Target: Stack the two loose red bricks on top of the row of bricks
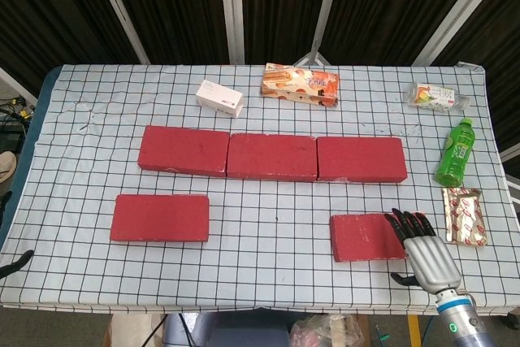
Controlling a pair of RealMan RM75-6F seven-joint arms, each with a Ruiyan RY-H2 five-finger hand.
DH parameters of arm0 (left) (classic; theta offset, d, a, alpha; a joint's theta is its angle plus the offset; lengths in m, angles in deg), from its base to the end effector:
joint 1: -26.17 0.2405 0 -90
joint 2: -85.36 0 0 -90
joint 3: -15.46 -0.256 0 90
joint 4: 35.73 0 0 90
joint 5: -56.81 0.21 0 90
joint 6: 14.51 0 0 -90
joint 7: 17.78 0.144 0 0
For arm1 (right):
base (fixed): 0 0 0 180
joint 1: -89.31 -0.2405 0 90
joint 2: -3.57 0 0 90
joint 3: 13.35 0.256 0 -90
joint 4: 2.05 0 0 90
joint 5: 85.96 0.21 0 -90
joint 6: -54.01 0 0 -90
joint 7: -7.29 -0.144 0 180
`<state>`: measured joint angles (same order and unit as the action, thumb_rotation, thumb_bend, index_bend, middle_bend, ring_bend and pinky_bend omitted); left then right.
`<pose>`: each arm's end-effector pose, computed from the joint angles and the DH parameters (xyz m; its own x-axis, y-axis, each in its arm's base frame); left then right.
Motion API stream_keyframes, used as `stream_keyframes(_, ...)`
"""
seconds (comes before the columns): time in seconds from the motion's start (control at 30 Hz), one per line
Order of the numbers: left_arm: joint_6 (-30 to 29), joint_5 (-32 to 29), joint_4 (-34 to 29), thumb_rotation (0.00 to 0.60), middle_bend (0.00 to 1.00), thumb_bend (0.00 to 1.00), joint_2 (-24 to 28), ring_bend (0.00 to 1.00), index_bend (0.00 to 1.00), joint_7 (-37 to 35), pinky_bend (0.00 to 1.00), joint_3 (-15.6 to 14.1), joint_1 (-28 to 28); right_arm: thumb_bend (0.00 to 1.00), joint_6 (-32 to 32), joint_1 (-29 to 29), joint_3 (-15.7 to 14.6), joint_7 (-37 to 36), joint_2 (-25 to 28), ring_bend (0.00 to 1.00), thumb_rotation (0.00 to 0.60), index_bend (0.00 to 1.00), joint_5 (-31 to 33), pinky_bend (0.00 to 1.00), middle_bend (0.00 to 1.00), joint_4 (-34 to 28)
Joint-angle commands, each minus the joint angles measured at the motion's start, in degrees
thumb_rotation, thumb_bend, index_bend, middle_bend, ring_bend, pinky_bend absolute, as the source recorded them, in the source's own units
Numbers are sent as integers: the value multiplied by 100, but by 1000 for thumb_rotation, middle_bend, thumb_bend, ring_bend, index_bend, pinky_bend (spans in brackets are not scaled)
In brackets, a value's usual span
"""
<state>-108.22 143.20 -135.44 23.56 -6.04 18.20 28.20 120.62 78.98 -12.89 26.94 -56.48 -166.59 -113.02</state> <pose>-0.2997 0.1423 0.1803 0.5077 -0.0801 0.8578 0.8600 0.1069 -0.4990 -0.2559 -0.1813 0.1087 0.4723 -0.3371 0.8144 -0.8805 -0.1390 0.4531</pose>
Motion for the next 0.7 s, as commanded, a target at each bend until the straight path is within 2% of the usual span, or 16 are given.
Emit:
stream_keyframes(0.03,-19,-1,-1,600,3,0,-7,2,45,12,182,4,9,153,-332,-238,113,186,-110,0,600,0,302,0,0,99)
stream_keyframes(0.33,-57,-52,10,600,3,0,-31,2,45,69,182,36,26,154,-878,-642,190,452,-206,0,600,0,985,0,0,368)
stream_keyframes(0.67,-38,-47,-19,600,2,0,-111,2,44,267,183,17,21,153,-1057,-877,189,403,-325,0,600,0,1213,0,0,620)
stream_keyframes(0.7,-34,-52,-22,600,1,0,-115,2,44,284,183,16,21,153,-808,-367,-501,576,-325,0,600,0,829,0,0,379)
